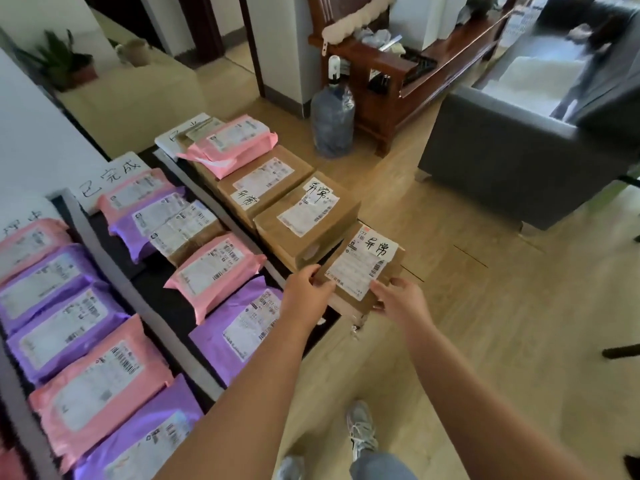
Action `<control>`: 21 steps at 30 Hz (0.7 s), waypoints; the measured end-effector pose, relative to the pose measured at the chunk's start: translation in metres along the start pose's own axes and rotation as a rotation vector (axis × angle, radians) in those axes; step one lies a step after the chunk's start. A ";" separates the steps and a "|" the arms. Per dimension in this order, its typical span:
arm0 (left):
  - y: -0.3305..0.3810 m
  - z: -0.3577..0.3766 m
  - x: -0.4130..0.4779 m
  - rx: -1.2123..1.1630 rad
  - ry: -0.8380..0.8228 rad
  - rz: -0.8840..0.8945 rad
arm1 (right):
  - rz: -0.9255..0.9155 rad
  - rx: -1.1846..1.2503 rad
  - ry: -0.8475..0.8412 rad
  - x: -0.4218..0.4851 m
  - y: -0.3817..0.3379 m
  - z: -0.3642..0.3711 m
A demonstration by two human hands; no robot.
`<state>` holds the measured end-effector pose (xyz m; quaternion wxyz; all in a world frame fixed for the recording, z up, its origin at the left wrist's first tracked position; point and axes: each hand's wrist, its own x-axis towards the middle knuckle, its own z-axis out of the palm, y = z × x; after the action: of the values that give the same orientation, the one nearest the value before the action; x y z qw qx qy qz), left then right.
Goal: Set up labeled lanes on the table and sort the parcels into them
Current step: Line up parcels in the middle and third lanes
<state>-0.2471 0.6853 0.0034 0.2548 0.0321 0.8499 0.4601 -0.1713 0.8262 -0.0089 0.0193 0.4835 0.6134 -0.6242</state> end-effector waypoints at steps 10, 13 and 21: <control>-0.003 0.036 0.040 -0.024 0.254 -0.261 | 0.006 -0.295 -0.120 0.072 0.002 -0.005; -0.004 0.040 0.039 -0.064 0.306 -0.283 | -0.047 -0.323 -0.088 0.076 -0.008 -0.011; -0.003 0.065 0.020 -0.027 0.229 -0.328 | -0.273 -0.535 -0.011 0.092 -0.033 -0.018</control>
<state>-0.2336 0.7393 -0.0358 0.2285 -0.1630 0.8609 0.4244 -0.2302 0.9014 -0.0381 0.0651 0.3708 0.8154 -0.4397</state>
